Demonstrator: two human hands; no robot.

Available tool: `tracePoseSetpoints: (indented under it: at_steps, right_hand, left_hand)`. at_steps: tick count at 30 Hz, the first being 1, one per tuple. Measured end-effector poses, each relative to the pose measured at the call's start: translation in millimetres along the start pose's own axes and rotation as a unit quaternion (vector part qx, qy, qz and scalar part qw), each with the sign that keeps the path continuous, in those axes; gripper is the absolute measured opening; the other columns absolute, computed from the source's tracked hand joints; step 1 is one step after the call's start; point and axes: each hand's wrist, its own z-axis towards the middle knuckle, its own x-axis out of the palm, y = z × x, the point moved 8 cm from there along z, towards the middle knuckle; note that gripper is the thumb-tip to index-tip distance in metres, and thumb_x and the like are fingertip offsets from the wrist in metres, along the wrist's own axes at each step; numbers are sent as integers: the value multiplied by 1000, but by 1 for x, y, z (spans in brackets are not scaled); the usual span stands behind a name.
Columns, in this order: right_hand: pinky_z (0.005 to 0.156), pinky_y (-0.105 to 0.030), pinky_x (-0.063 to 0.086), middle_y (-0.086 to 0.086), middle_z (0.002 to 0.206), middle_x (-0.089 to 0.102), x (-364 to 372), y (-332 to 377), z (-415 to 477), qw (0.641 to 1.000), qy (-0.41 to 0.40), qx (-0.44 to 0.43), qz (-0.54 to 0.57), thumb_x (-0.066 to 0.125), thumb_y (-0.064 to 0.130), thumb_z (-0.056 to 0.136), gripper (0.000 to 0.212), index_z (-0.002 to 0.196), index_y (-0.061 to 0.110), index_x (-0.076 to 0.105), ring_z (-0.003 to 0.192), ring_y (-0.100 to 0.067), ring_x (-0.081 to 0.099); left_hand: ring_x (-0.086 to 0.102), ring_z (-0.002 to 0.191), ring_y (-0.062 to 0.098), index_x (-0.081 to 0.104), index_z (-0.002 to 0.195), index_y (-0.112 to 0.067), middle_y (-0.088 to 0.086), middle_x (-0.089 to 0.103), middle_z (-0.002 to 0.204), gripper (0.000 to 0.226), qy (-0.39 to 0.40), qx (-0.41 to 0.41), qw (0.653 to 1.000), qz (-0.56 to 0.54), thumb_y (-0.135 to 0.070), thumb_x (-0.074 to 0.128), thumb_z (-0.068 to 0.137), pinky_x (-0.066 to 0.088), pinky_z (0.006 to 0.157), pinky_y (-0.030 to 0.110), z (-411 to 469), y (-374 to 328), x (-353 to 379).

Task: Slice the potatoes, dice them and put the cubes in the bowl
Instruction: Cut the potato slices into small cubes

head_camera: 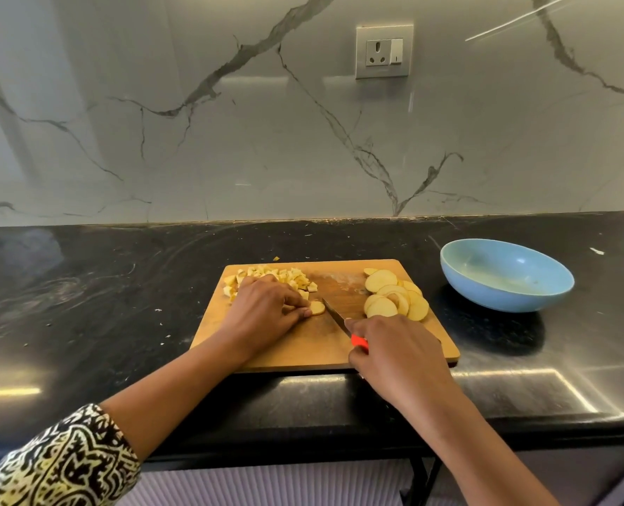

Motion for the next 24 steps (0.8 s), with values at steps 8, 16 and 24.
tracePoseSetpoints:
  at_steps: [8,16,24]
  right_hand:
    - [68,-23,47,10,102,65,-7,12,-9,1000,-13,-4,13,48,32,96,46,141,36,42,83,-9,58]
    - [59,-23,36,7,89,53,8,23,14,998,45,-19,-26,50,30,96,32,128,25,56,79,-11,51]
    - [50,-14,36,17,74,57,-12,-12,-16,998,46,-4,50,54,31,93,43,135,40,49,63,-4,50]
  left_hand:
    - [53,104,6,69,109,-31,-14,67,112,28,11,-3,1000,0,-47,58,89,36,92,30,0,1,1]
    - [51,101,8,71,107,-31,-14,68,111,30,16,1,1000,25,-49,57,88,35,88,31,3,0,1]
    - [47,114,11,62,121,-32,-11,61,123,31,-4,6,995,95,-43,47,96,28,95,33,1,-5,-3]
